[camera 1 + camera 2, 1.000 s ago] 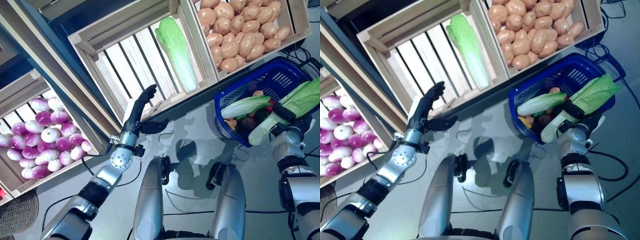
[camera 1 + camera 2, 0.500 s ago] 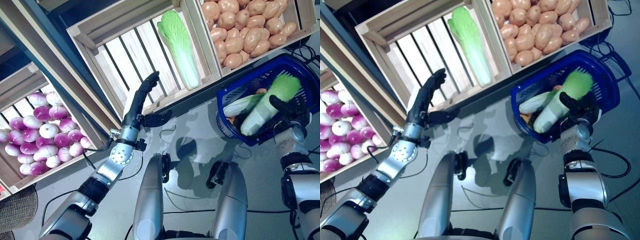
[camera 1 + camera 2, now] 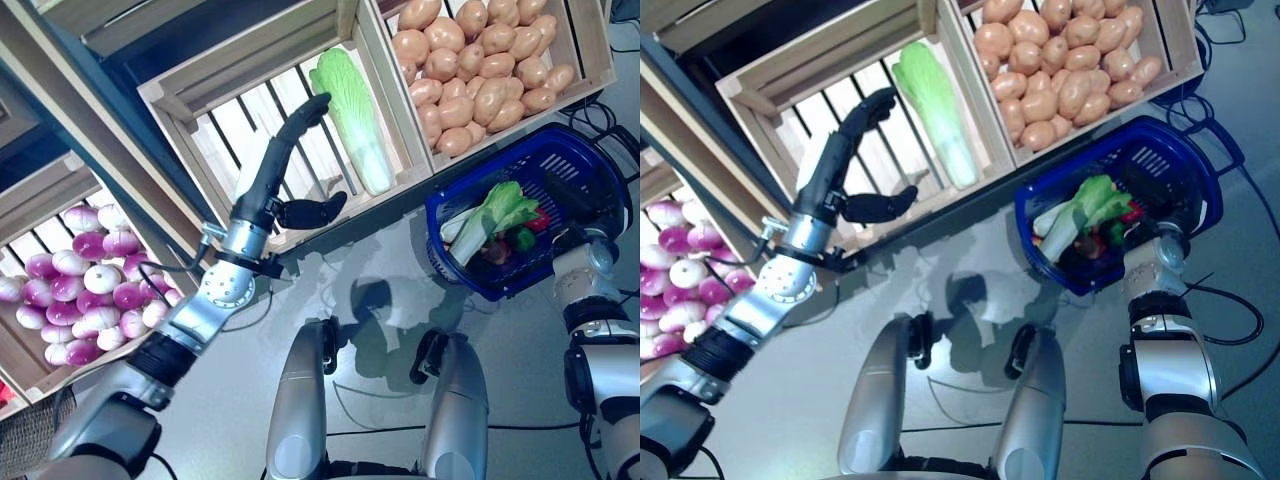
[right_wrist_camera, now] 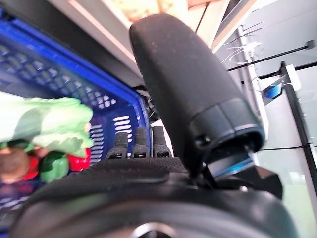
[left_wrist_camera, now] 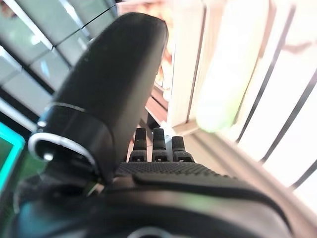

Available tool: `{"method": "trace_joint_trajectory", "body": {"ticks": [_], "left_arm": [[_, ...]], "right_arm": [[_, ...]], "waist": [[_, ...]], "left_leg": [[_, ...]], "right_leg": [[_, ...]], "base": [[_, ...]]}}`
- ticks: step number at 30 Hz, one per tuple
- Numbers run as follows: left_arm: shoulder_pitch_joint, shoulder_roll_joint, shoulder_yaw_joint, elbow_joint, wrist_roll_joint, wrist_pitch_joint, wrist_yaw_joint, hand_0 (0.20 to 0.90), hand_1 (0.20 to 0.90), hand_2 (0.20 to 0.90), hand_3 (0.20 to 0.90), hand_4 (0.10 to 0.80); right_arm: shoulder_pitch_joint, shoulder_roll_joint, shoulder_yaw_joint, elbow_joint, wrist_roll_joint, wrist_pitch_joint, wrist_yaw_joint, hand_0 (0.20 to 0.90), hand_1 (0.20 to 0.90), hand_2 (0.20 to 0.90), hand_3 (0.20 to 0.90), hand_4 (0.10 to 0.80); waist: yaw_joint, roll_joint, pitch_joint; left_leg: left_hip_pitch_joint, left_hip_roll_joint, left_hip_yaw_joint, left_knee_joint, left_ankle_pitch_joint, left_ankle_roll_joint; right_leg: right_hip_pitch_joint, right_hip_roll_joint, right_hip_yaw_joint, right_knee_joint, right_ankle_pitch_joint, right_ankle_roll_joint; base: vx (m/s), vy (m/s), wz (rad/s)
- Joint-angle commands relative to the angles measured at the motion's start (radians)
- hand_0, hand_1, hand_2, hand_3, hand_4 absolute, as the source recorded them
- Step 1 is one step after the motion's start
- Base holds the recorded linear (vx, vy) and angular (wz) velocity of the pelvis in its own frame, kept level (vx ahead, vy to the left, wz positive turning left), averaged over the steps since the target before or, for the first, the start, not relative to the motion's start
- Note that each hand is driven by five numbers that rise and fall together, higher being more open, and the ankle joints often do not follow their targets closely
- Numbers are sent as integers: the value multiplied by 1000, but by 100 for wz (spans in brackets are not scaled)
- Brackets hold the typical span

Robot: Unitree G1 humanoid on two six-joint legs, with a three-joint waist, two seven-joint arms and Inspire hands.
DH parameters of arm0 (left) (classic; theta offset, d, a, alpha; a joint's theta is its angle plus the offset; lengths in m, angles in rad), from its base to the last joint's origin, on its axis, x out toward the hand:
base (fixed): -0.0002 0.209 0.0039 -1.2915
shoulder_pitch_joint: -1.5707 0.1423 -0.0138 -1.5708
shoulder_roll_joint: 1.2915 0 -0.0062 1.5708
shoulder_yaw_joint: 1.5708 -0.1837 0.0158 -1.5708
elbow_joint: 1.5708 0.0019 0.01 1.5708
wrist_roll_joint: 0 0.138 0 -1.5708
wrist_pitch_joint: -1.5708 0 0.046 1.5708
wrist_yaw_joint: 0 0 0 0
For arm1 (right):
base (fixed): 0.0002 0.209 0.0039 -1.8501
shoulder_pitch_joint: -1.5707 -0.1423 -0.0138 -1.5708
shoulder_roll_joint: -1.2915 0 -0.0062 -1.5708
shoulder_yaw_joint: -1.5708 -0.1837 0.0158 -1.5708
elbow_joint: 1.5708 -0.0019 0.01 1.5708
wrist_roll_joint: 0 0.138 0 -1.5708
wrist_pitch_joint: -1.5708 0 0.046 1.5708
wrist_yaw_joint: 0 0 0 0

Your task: Put vegetables into the basket

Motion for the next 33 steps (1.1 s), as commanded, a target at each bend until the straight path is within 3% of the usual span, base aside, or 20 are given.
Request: {"method": "trace_joint_trajectory", "body": {"ticks": [1, 6, 12, 21, 27, 28, 29, 30, 32, 33], "left_arm": [[-126, 74, 70, 24, 114, 51, 49, 900, 900, 900, 900, 800], [-220, 156, 6, 173, 283, 118, 86, 900, 900, 900, 900, 800], [-305, 192, -91, 332, 377, 207, 86, 900, 900, 900, 900, 800], [-415, 144, -183, 605, 565, 292, 124, 900, 900, 900, 900, 800], [-501, 134, -253, 689, 680, 322, 211, 900, 900, 900, 900, 800], [-507, 132, -259, 695, 691, 324, 215, 900, 900, 900, 900, 800], [-524, 129, -268, 704, 707, 332, 230, 900, 900, 900, 900, 800], [-525, 128, -271, 706, 708, 332, 231, 900, 900, 900, 900, 800], [-572, 120, -301, 726, 740, 352, 240, 900, 900, 900, 900, 800], [-581, 118, -311, 730, 757, 358, 237, 900, 900, 900, 900, 800]], "right_arm": [[-7, 10, 37, -77, -13, -93, 35, 900, 900, 900, 900, 800], [13, 19, 70, -152, 35, -109, 90, 900, 900, 900, 900, 800], [76, 57, 112, -331, 71, -118, 116, 900, 900, 900, 900, 800], [108, 96, 162, -492, 60, -117, 188, 900, 900, 900, 900, 800], [95, 87, 200, -523, 40, -110, 191, 900, 900, 900, 900, 800], [94, 86, 201, -519, 48, -109, 194, 900, 900, 900, 900, 800], [91, 84, 201, -516, 67, -108, 203, 900, 900, 900, 900, 800], [91, 84, 201, -515, 69, -108, 204, 900, 900, 900, 900, 800], [76, 86, 206, -517, 68, -110, 216, 900, 900, 900, 900, 800], [73, 88, 210, -521, 65, -109, 213, 900, 900, 900, 900, 800]], "waist": [[-22, -10, -131], [-52, -1, -129], [-96, 1, -109], [-154, -12, -68], [-170, -20, -44], [-171, -20, -44], [-174, -21, -39], [-173, -21, -40], [-179, -22, -27], [-180, -21, -26]], "left_leg": [[82, 80, -39, -165, 45, -90], [87, 93, -17, -176, 54, -101], [81, 102, 2, -186, 68, -114], [48, 119, 27, -164, 68, -131], [18, 126, 27, -143, 65, -139], [25, 127, 22, -131, 37, -148], [11, 126, 27, -143, 68, -142], [19, 128, 22, -131, 40, -150], [-3, 127, 29, -143, 69, -145], [1, 129, 24, -130, 41, -154]], "right_leg": [[83, -61, 66, -106, 90, 19], [71, -59, 85, -110, 94, 23], [47, -53, 123, -126, 113, 38], [6, -48, 156, -128, 129, 56], [-22, -45, 169, -126, 140, 65], [-16, -45, 173, -113, 114, 74], [-28, -44, 171, -130, 145, 68], [-20, -44, 174, -116, 118, 76], [-41, -39, 174, -135, 149, 71], [-38, -39, 178, -121, 124, 79]], "base": [[63, 73, -3], [45, 102, -10], [-4, 116, -18], [-30, 84, -13], [-8, 49, -6], [-23, 57, -3], [65, 25, -3], [-108, 44, -9], [-50, 46, -11], [29, 35, -7]]}}
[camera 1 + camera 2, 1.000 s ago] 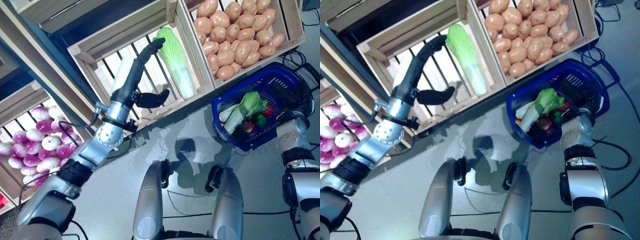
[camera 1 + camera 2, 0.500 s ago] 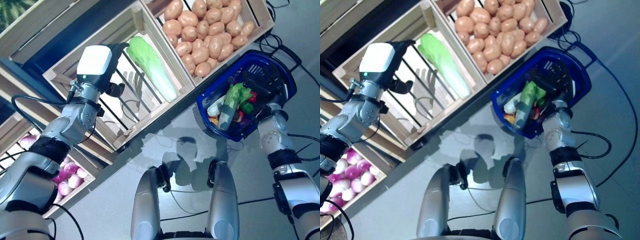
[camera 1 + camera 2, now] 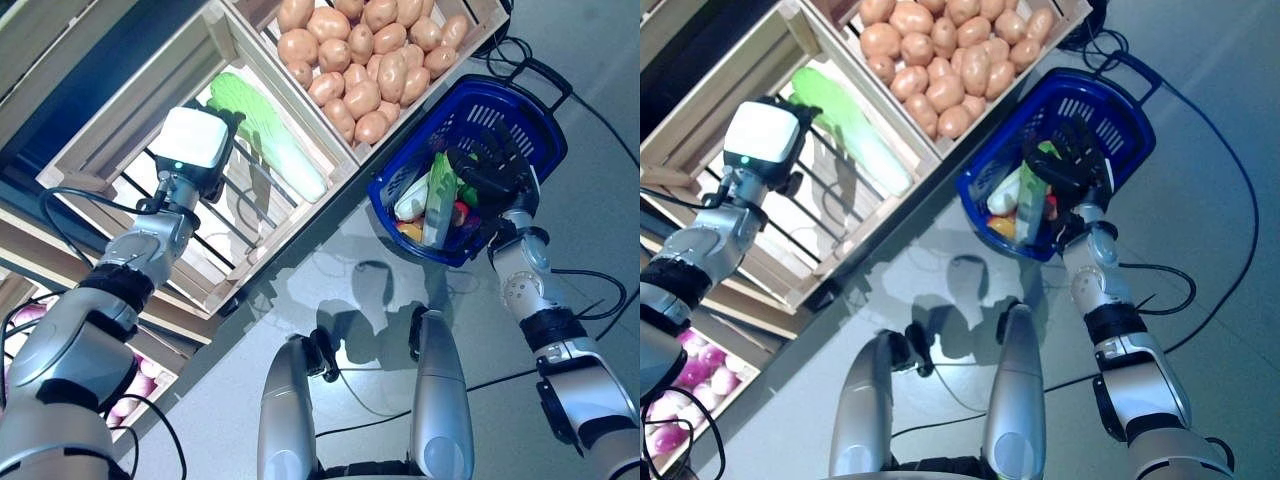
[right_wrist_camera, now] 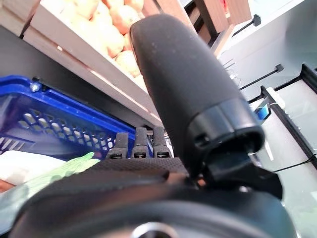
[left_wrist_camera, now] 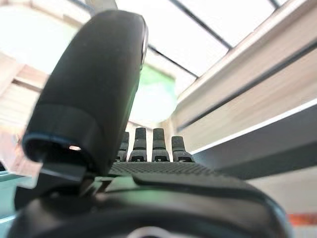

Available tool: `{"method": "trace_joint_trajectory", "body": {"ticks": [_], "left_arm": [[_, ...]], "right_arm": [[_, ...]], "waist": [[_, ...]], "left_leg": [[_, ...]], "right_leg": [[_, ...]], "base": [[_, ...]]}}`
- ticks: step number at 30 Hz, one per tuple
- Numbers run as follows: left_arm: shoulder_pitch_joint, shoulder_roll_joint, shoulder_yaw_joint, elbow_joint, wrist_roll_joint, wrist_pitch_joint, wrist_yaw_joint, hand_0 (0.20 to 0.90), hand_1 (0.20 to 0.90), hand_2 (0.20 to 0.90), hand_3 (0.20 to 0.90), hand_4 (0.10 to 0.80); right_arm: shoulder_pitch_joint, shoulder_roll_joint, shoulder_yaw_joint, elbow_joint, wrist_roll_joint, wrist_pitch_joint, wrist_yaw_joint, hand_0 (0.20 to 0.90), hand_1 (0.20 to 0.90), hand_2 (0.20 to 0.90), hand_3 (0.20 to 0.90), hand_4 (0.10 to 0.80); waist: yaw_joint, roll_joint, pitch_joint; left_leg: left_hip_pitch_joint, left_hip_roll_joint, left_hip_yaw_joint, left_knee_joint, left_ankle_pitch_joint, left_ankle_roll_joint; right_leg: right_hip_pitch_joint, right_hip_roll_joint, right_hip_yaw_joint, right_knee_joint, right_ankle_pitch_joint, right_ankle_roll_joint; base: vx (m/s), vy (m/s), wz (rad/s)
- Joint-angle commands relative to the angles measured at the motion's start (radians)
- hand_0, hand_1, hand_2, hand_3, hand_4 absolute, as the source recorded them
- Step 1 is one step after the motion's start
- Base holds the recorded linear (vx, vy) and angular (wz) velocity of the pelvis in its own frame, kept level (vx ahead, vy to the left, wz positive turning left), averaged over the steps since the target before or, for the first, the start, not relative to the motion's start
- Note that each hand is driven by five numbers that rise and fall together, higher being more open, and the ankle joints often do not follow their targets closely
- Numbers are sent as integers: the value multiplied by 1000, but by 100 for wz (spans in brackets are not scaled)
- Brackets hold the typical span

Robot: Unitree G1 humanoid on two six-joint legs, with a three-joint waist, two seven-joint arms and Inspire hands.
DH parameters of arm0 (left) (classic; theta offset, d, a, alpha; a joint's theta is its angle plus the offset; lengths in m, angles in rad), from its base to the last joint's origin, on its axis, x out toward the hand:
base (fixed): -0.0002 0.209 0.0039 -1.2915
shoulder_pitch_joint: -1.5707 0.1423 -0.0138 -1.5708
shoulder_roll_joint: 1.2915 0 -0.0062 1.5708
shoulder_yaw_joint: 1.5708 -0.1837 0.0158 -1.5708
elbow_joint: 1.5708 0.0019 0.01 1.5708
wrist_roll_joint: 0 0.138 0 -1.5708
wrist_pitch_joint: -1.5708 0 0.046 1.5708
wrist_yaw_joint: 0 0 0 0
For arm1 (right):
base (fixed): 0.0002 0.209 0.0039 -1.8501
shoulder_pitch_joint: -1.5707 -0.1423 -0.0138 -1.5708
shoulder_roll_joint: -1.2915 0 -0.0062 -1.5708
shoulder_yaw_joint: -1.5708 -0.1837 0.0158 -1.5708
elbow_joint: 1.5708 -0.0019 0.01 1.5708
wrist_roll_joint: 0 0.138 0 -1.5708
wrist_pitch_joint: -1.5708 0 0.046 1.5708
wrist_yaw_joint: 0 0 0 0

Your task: Put vegetables into the basket

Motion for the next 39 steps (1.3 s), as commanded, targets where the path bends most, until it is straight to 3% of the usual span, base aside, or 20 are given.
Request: {"method": "trace_joint_trajectory", "body": {"ticks": [1, 2, 4, 17, 19, 20, 21, 22, 35, 39], "left_arm": [[-198, 34, -12, 53, 92, 82, 87, 900, 900, 900, 900, 800], [-209, 35, -28, 60, 113, 91, 81, 900, 900, 900, 900, 800], [-217, 39, -47, 68, 131, 99, 83, 900, 900, 900, 900, 800], [-225, 38, -79, 86, 178, 102, 39, 900, 900, 900, 900, 800], [-228, 37, -78, 82, 192, 102, 37, 900, 900, 900, 900, 800], [-232, 40, -83, 73, 212, 97, 33, 900, 900, 900, 900, 800], [-234, 41, -82, 73, 213, 98, 34, 900, 900, 900, 900, 800], [-240, 38, -87, 70, 237, 90, 39, 900, 900, 900, 900, 800], [-304, 7, -160, 54, 395, 27, 10, 900, 900, 900, 900, 800], [-320, 1, -185, 57, 411, 8, -56, 900, 900, 900, 900, 800]], "right_arm": [[-62, -19, -1, -101, -8, -104, 72, 900, 900, 900, 900, 800], [-64, -20, 1, -105, -15, -103, 74, 900, 900, 900, 900, 800], [-64, -24, 5, -111, -15, -99, 75, 900, 900, 900, 900, 800], [-74, -41, 1, -130, 19, -71, 107, 900, 900, 900, 900, 800], [-72, -42, -2, -142, 20, -69, 112, 900, 900, 900, 900, 800], [-66, -41, -4, -156, 14, -65, 112, 900, 900, 900, 900, 800], [-67, -41, -5, -158, 13, -65, 112, 900, 900, 900, 900, 800], [-64, -40, -3, -171, 3, -62, 105, 900, 900, 900, 900, 800], [-93, -68, 14, -190, 31, -57, 136, 900, 900, 900, 900, 800], [-104, -75, 19, -187, 54, -65, 156, 900, 900, 900, 900, 800]], "waist": [[-1, -10, -27], [-4, -12, -23], [-5, -13, -18], [-9, -9, -2], [-10, -10, -2], [-10, -8, -2], [-11, -9, -2], [-12, -8, -2], [-18, -3, -2], [-20, -1, -2]], "left_leg": [[-6, 102, -104, -118, 73, -175], [-20, 102, -100, -123, 98, -169], [-19, 106, -105, -103, 65, -178], [-94, 109, -107, -68, 57, -186], [-122, 108, -102, -74, 85, -178], [-123, 109, -105, -60, 56, -186], [-137, 108, -101, -70, 84, -179], [-142, 110, -104, -53, 55, -188], [-316, 125, -109, 38, 35, -181], [-361, 129, -113, 71, 26, -176]], "right_leg": [[66, -74, 43, -97, 85, 51], [53, -74, 41, -108, 113, 44], [53, -75, 45, -90, 85, 54], [-22, -75, 59, -70, 95, 65], [-49, -74, 59, -80, 124, 60], [-50, -73, 62, -66, 100, 70], [-63, -72, 61, -78, 126, 63], [-69, -72, 64, -62, 102, 72], [-241, -80, 76, 6, 111, 76], [-287, -84, 79, 34, 108, 75]], "base": [[-38, 34, -7], [-111, 36, -7], [15, 32, -7], [-19, 15, -2], [-67, 0, 1], [0, 0, 0], [56, 4, 0], [0, 0, 0], [-39, 5, -1], [-24, 6, -3]]}}
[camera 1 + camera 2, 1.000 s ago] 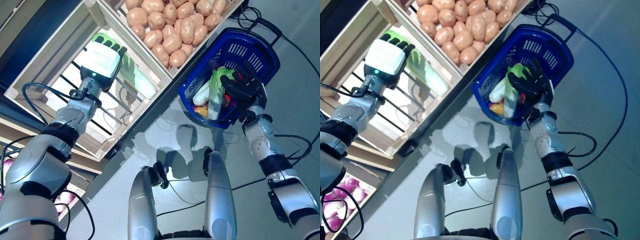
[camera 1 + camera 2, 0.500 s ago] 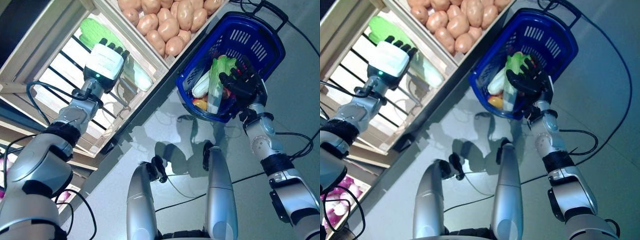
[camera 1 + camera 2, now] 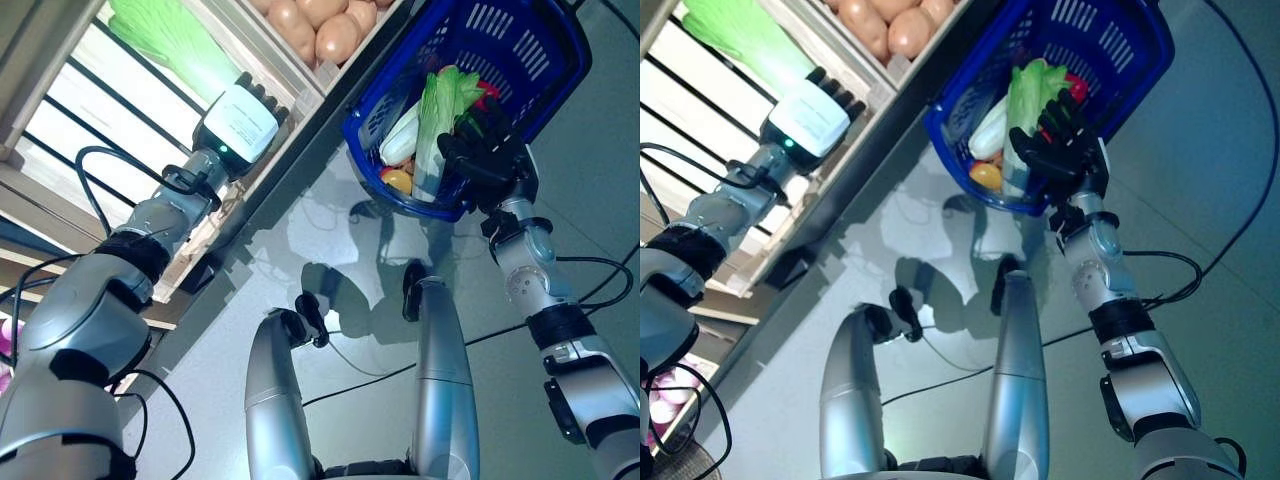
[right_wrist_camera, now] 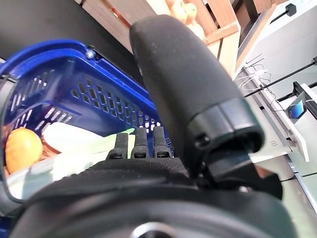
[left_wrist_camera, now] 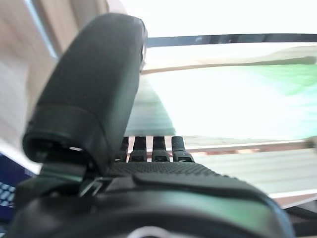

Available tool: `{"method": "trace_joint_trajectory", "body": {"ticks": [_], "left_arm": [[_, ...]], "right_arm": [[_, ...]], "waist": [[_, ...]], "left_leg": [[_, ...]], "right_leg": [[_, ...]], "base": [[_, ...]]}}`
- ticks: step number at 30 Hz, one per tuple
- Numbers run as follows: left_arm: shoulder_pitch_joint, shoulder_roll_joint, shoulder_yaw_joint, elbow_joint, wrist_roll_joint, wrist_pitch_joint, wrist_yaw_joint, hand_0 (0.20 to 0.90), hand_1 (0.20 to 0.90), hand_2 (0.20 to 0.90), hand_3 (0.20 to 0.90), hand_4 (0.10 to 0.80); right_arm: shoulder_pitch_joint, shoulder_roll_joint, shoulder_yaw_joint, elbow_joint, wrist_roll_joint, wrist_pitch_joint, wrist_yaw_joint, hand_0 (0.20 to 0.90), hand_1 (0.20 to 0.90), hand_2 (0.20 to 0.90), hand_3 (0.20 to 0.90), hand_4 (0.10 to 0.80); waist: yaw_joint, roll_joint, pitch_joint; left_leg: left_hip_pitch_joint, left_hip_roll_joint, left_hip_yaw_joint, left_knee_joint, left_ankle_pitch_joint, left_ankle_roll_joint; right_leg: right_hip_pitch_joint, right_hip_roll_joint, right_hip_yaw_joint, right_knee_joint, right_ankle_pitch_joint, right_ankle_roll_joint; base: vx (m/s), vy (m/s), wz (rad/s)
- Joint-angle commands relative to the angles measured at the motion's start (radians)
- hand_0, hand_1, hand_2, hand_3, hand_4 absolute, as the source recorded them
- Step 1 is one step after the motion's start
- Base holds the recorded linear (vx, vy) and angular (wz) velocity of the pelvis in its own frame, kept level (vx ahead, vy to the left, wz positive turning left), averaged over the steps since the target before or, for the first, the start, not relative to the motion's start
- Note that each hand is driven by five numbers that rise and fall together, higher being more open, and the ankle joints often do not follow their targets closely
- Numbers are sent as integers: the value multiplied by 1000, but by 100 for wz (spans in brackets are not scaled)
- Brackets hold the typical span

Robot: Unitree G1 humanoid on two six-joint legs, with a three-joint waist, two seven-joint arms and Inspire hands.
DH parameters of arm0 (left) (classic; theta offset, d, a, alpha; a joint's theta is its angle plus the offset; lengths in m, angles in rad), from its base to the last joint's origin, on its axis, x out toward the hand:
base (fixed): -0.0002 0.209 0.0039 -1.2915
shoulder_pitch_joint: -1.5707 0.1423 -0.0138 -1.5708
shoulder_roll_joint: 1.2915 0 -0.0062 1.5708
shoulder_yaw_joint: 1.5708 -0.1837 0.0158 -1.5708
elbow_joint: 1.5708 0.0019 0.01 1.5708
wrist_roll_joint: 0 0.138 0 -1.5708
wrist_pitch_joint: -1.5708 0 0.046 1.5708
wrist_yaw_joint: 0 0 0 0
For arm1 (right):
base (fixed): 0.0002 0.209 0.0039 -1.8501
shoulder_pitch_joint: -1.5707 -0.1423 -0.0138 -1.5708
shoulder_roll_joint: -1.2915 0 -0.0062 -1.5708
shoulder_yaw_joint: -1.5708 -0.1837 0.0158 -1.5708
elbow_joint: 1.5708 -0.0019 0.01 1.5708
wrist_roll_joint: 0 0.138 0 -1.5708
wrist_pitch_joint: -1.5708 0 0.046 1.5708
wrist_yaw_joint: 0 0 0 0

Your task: Put vegetables into the basket

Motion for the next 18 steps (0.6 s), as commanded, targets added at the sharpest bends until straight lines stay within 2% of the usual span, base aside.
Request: {"method": "trace_joint_trajectory", "body": {"ticks": [1, 3, 6, 7, 16, 17, 18], "left_arm": [[-169, 53, -15, 0, 19, 10, -40, 900, 900, 900, 900, 800], [-176, 53, -23, 2, 3, 32, -102, 900, 900, 900, 900, 800], [-178, 49, -22, 26, -34, 129, -202, 900, 900, 900, 900, 800], [-179, 48, -22, 26, -35, 130, -202, 900, 900, 900, 900, 800], [-175, 44, 40, 85, -96, 326, -274, 900, 900, 900, 900, 800], [-174, 45, 48, 100, -92, 346, -297, 549, 549, 549, 549, 566], [-171, 50, 52, 101, -92, 344, -297, 300, 300, 300, 300, 400]], "right_arm": [[-100, -37, -13, -93, 46, -77, 88, 900, 900, 900, 900, 800], [-109, -41, -12, -103, 41, -82, 100, 900, 900, 900, 900, 800], [-125, -52, -19, -129, 47, -84, 110, 900, 900, 900, 900, 800], [-125, -53, -20, -129, 47, -84, 110, 900, 900, 900, 900, 800], [-130, -45, -53, -187, 53, -98, 121, 900, 900, 900, 900, 800], [-128, -41, -60, -194, 60, -101, 125, 900, 900, 900, 900, 800], [-125, -40, -63, -201, 66, -101, 124, 900, 900, 900, 900, 800]], "waist": [[-8, 0, -3], [-8, 2, -3], [-3, 4, -3], [-3, 4, -3], [9, -4, -3], [11, -6, -3], [12, -6, -3]], "left_leg": [[-42, 74, -106, -82, 28, -164], [-68, 74, -112, -66, 24, -164], [-126, 76, -127, -26, 19, -157], [-128, 76, -128, -24, 19, -157], [-220, 72, -149, 48, 4, -132], [-217, 71, -150, 51, 1, -128], [-214, 69, -151, 50, 0, -127]], "right_leg": [[56, -109, 62, -108, 95, 120], [31, -108, 67, -95, 93, 120], [-24, -107, 76, -56, 85, 113], [-25, -107, 76, -54, 85, 113], [-111, -111, 67, 20, 63, 93], [-108, -113, 64, 25, 60, 90], [-106, -113, 64, 25, 58, 89]], "base": [[-32, 19, -2], [-29, 23, -4], [-33, 18, -5], [0, 0, 0], [-20, -8, 1], [0, 0, 0], [7, -17, 5]]}}
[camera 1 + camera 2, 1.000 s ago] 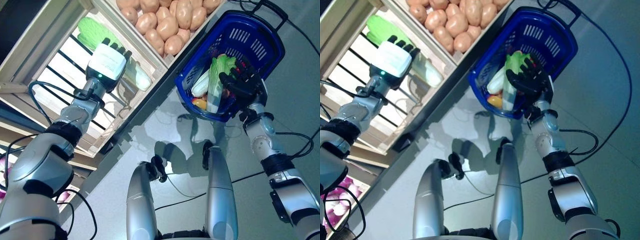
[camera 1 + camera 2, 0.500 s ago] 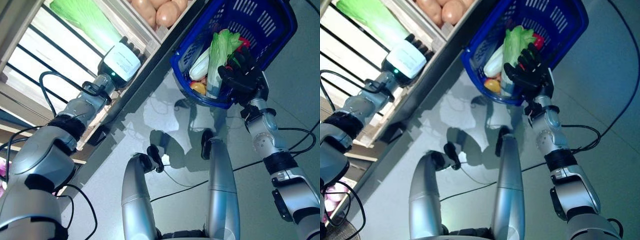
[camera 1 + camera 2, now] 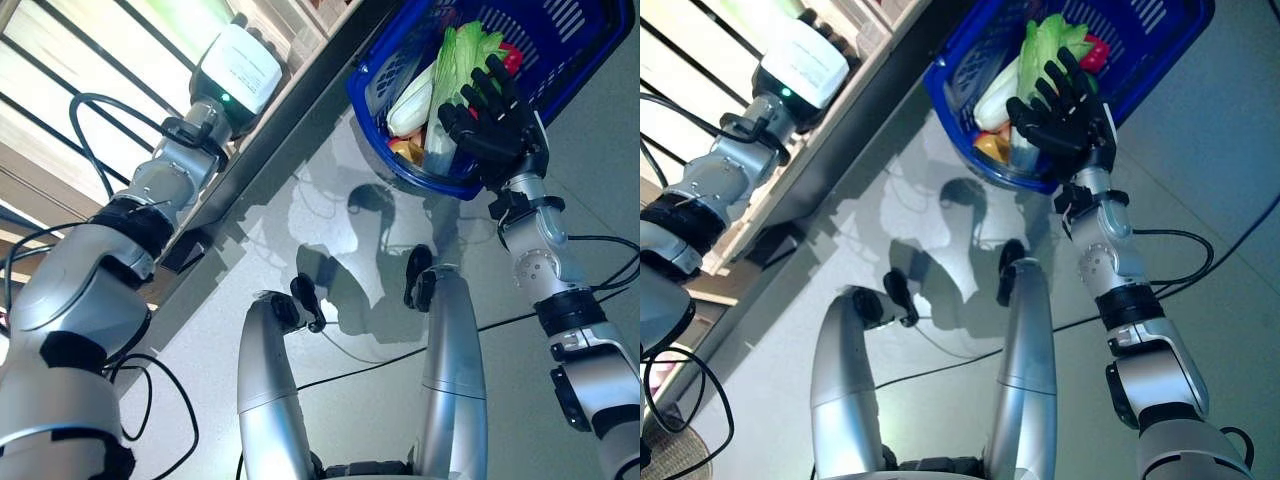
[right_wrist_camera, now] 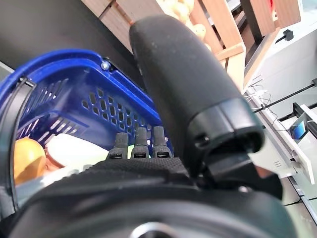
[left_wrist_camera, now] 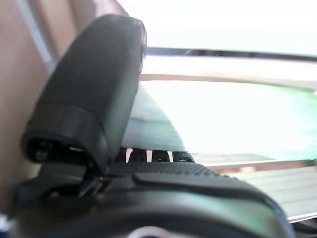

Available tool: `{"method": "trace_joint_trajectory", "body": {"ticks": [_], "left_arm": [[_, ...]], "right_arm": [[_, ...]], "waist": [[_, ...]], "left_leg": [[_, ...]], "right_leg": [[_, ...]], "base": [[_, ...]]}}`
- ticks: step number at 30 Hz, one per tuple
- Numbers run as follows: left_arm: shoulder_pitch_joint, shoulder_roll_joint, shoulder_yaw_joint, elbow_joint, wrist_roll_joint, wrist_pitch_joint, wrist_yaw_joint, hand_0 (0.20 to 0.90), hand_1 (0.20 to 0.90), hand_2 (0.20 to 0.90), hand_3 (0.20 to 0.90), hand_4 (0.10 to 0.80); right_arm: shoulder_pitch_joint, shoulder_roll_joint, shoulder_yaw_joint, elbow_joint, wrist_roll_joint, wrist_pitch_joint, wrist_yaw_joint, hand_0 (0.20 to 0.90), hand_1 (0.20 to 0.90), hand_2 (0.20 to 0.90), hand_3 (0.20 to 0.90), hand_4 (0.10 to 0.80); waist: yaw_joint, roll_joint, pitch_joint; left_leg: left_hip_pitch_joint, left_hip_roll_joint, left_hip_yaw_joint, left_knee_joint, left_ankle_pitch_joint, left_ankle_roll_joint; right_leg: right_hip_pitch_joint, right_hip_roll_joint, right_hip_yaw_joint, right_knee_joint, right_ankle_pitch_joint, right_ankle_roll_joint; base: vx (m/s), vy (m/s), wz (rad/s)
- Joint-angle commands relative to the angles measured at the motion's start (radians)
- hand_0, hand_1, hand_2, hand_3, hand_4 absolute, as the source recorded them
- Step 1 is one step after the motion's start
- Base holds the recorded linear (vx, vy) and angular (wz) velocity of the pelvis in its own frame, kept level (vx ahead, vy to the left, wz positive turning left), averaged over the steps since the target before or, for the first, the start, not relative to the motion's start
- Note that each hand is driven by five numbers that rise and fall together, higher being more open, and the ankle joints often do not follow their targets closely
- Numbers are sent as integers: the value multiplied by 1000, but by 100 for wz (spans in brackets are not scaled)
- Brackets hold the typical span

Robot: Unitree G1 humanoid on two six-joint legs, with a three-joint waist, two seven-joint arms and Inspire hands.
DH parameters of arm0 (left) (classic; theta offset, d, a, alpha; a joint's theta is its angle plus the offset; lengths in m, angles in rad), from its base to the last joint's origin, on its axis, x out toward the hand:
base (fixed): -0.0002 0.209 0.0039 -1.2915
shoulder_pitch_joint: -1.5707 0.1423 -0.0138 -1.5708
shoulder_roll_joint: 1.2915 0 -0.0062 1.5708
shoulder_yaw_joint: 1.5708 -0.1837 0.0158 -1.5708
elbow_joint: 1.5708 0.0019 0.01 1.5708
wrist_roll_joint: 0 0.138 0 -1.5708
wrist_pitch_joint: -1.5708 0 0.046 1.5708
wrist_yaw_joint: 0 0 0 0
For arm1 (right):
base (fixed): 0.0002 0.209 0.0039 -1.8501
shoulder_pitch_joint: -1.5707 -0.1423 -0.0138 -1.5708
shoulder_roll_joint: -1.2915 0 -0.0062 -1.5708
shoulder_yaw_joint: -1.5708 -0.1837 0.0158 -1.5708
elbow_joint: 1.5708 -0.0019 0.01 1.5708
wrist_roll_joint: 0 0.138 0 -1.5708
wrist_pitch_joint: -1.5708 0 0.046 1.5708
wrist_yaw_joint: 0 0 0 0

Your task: Put vegetables into the basket

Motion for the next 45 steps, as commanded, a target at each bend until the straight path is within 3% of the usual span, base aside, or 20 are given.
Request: {"method": "trace_joint_trajectory", "body": {"ticks": [1, 12, 21, 29, 36, 40, 45], "left_arm": [[-35, 72, 58, 153, -42, 137, -104, 300, 300, 300, 300, 400], [-5, 118, 91, 109, -21, 0, 78, 300, 300, 300, 300, 400], [-6, 174, 81, 86, 4, -209, 322, 300, 300, 300, 300, 400], [66, 212, 75, 23, -81, -379, 465, 300, 300, 300, 300, 400], [169, 204, 154, -113, -238, -544, 538, 300, 300, 300, 300, 400], [279, 186, 255, -225, -398, -666, 504, 300, 300, 300, 300, 400], [440, 121, 419, -335, -575, -765, 439, 300, 300, 300, 300, 400]], "right_arm": [[-54, 0, -68, -147, 67, -103, 76, 900, 900, 900, 900, 800], [-21, 8, -94, -190, 77, -101, 100, 900, 900, 900, 900, 800], [15, 10, -101, -192, 122, -82, 150, 900, 900, 900, 900, 800], [80, 41, -71, -182, 140, -65, 157, 900, 900, 900, 900, 800], [150, 102, -29, -189, 56, -82, 102, 900, 900, 900, 900, 800], [203, 130, -9, -206, -4, -112, 102, 900, 900, 900, 900, 800], [265, 162, 6, -212, -63, -53, 212, 900, 900, 900, 900, 800]], "waist": [[-21, -6, -3], [-20, -12, -3], [-23, -22, -4], [-23, -38, -111], [-15, -56, -191], [3, -68, -249], [22, -74, -323]], "left_leg": [[0, 36, -121, -98, 14, -145], [212, 29, -84, -232, 44, -153], [408, 30, -68, -300, 42, -157], [562, 22, -51, -350, 22, -144], [707, 6, -29, -498, 89, -125], [827, -22, -26, -633, 132, -117], [967, -38, 3, -789, 188, -115]], "right_leg": [[93, -100, 68, -91, 51, 109], [303, -84, 38, -202, 59, 107], [500, -79, 30, -266, 42, 98], [652, -89, 0, -311, 14, 87], [803, -75, -38, -449, 61, 72], [925, -55, -66, -579, 89, 81], [1066, -23, -105, -733, 122, 92]], "base": [[10, -12, 4], [20, 7, 1], [63, 21, 1], [120, -6, -2], [69, -22, 0], [115, -46, -10], [115, -60, -4]]}}
